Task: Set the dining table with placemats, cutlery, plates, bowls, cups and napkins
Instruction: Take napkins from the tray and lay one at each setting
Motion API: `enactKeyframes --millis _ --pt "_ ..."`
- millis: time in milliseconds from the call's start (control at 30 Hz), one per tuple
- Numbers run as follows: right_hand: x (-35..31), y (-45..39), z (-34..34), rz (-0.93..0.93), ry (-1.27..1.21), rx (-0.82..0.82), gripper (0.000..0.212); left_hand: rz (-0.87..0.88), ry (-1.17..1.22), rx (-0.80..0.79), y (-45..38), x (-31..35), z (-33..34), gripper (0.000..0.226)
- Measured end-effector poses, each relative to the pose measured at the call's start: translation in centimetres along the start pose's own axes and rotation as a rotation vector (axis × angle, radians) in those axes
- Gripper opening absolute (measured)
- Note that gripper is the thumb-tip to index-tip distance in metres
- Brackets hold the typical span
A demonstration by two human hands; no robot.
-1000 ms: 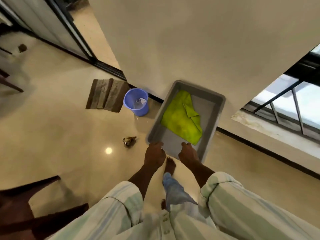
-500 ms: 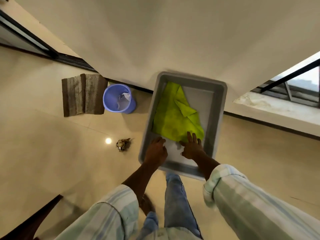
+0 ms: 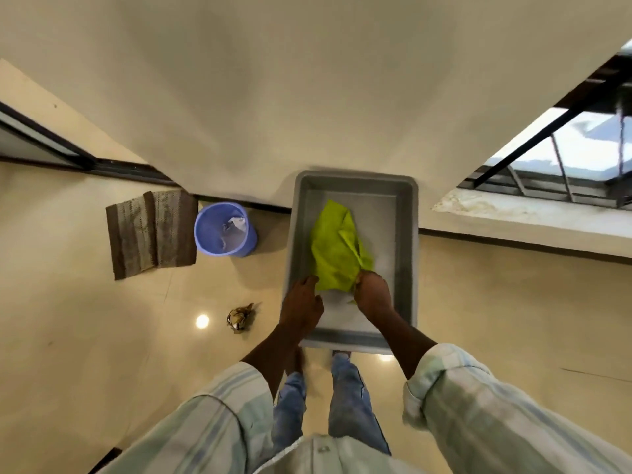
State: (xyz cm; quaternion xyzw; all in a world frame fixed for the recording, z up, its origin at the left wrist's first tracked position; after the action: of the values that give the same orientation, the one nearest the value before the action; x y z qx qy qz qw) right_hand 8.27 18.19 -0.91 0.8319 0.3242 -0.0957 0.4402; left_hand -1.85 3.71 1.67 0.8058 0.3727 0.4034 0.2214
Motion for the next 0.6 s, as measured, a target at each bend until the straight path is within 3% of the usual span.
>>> enactKeyframes --millis 100,167,267,333,467,533,600 --pt "-4.2 3.5 -3.0 -0.062 -0.297 0.109 0.047 0.098 0.011 -0.014 1.2 1.5 -2.4 0.069" --pt "-6.7 5.3 -5.0 -0.081 -0.311 0.123 0.054 0.2 0.025 -0.023 2.0 2.7 -4.3 0.071" --pt "-9.1 6.9 -7.6 -0.076 -0.336 0.146 0.029 0.318 0.088 -0.046 3.8 4.6 -7.5 0.075" --pt "-10.7 7.7 -9.5 -0.086 -0.332 0.181 0.023 0.348 0.188 -0.055 4.2 5.5 -9.3 0.079" --pt "-13.9 10.1 -12.9 -0.065 -0.256 0.219 0.015 0.44 0.292 -0.022 4.2 6.3 -11.6 0.053" --pt "-14.9 11.2 -14.2 -0.073 -0.246 0.195 0.032 0.46 0.296 -0.012 5.1 6.7 -12.9 0.039" --pt "-16.0 12.3 -15.4 -0.082 -0.191 0.116 0.037 0.505 0.283 0.057 5.8 6.7 -13.8 0.031"
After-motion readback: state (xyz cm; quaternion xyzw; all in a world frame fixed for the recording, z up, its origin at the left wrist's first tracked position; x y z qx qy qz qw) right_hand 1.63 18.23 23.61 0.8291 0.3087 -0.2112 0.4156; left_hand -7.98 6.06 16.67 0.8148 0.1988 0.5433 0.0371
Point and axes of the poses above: each hand's wrist, its own y-axis away from the middle knuckle, its own z-axis out of the palm, x = y × z, the point moved 1 cm from there along -y, towards the middle knuckle, and after that the axes turned 14 degrees about -x, right-handed, at the moved point
